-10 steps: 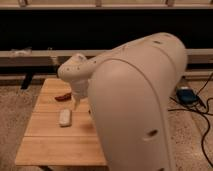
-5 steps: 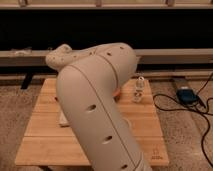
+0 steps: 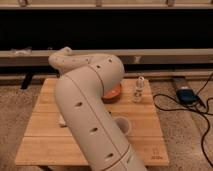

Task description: Place the pepper on the white sponge

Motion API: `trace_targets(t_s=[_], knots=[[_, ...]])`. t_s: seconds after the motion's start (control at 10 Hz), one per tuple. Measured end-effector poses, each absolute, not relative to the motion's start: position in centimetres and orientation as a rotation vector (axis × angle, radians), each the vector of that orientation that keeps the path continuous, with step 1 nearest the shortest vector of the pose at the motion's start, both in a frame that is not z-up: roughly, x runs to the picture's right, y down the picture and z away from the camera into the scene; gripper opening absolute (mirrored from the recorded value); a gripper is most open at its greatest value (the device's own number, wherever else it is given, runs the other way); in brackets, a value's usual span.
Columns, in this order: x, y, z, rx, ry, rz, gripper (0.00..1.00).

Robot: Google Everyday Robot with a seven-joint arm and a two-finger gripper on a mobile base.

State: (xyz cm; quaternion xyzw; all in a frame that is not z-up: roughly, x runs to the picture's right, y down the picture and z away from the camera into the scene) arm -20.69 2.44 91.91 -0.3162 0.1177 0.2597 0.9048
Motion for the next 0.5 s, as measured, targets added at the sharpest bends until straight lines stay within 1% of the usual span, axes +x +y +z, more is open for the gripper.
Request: trace_targets(t_s=[0.2, 0.5], knots=[[-22.8, 4.8, 92.4, -0.68, 0.231, 0.489, 0.78], [-24.1, 5.8, 93.2, -0.686, 0.226, 0.451, 0.78]])
